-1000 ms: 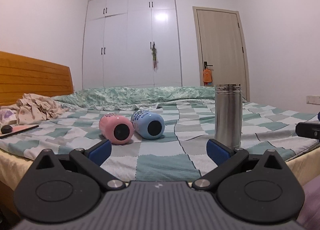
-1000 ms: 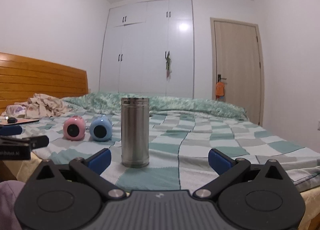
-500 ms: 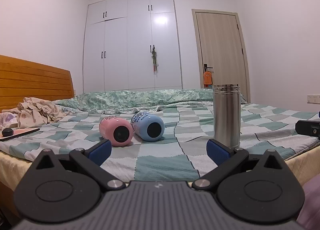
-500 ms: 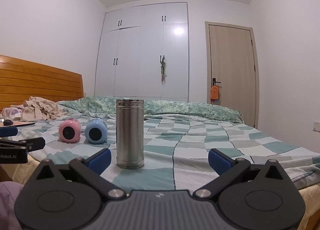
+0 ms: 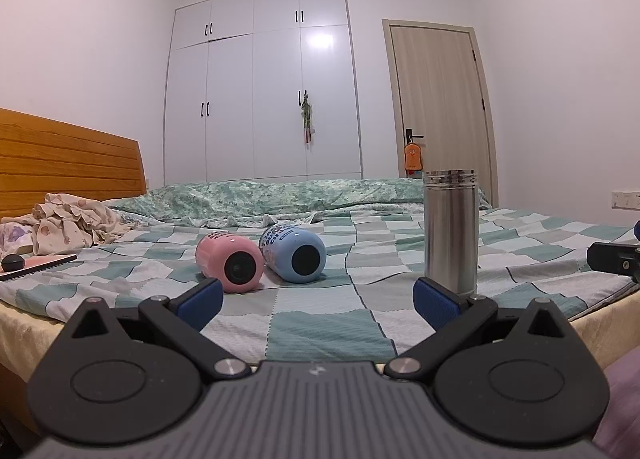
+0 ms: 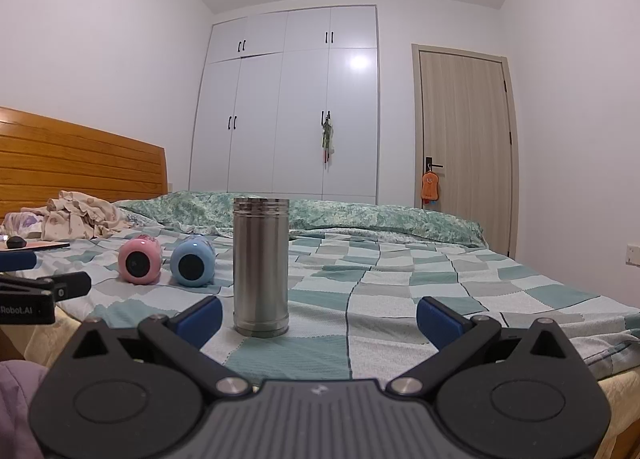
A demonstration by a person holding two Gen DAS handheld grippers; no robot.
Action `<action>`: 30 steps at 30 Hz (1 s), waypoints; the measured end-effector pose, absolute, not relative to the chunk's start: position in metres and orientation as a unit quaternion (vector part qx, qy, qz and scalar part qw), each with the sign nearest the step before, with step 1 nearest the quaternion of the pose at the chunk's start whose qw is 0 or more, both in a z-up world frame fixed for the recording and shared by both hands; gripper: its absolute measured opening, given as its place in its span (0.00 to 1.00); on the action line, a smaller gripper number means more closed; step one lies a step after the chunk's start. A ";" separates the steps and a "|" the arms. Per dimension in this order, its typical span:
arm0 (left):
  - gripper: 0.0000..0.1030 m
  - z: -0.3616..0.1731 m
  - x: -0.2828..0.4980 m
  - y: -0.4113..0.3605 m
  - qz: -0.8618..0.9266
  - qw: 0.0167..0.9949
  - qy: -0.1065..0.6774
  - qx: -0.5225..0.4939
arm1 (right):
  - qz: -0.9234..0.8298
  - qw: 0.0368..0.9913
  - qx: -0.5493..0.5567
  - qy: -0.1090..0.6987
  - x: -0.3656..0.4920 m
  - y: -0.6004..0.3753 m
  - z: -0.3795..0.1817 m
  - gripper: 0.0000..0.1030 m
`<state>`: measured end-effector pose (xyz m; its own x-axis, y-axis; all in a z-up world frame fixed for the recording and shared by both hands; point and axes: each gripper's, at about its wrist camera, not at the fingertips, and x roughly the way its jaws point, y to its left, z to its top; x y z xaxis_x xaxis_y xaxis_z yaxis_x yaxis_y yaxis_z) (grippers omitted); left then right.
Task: Flip cup upright
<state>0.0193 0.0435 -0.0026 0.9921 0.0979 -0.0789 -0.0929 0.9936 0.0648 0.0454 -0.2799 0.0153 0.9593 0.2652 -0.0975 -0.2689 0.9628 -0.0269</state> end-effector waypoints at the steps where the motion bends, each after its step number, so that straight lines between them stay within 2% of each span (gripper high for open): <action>1: 1.00 -0.003 0.019 0.043 0.048 0.998 0.041 0.031 | 0.135 0.990 -0.020 0.046 0.045 -0.280 0.015 1.00; 30: 1.00 -0.002 0.018 0.042 0.044 0.998 0.038 0.029 | 0.135 0.990 -0.020 0.046 0.045 -0.280 0.014 1.00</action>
<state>0.0183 0.0420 -0.0025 0.9933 0.0905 -0.0724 -0.0862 0.9944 0.0613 0.0452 -0.2799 0.0144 0.9594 0.2654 -0.0959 -0.2690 0.9627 -0.0273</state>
